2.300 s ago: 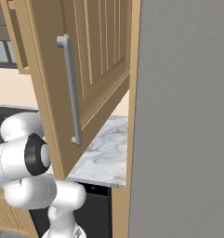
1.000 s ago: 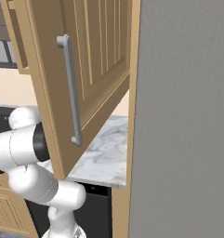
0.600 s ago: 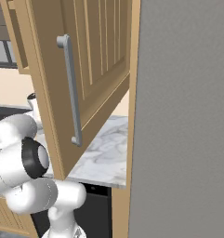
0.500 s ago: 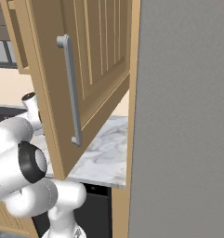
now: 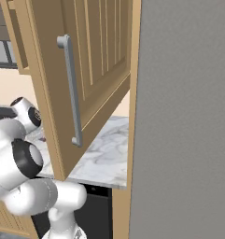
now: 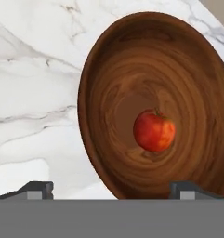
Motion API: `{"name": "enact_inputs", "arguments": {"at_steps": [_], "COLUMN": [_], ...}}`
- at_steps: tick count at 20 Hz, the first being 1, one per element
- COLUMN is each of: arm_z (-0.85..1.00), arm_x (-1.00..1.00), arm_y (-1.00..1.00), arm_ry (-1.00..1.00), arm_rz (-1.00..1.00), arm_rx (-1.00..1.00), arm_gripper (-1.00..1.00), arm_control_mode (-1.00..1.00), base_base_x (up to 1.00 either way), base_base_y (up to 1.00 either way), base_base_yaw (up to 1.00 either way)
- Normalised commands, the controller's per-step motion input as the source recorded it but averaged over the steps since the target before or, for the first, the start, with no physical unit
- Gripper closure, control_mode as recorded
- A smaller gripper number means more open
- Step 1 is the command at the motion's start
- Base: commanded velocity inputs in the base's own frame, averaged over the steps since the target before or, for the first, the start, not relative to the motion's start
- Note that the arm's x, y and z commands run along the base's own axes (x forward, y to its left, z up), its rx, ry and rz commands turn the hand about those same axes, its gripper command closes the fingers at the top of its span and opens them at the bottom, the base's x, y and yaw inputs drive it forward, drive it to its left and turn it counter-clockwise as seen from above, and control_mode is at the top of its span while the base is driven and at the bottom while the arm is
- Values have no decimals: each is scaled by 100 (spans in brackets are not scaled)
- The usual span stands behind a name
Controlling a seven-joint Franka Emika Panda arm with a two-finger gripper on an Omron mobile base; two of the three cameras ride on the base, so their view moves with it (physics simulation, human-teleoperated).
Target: Pick the apple from the cabinet and place it in the bowl. Then pick the bowl and place it in the sink. Then turn on the sink facuet.
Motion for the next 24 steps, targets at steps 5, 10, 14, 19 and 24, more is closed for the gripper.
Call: {"name": "enact_inputs", "arguments": {"at_steps": [5,10,14,19,24], "arm_z": [-20,-26,-11,-16,-13], "arm_x": [0,1,18,42,7], "arm_y": [0,0,-17,-14,-9], "arm_ry": [8,11,5,3,0], "arm_rz": [9,10,6,3,2], "arm_rx": [-12,-9,-3,-3,-1], "arm_gripper": [-100,-100,-100,-100,100], "arm_control_mode": [-100,-100,-100,-100,-100], "base_base_x": [0,0,0,0,0], "base_base_y": [0,0,0,0,0], "base_base_yaw": [0,0,0,0,0]}}
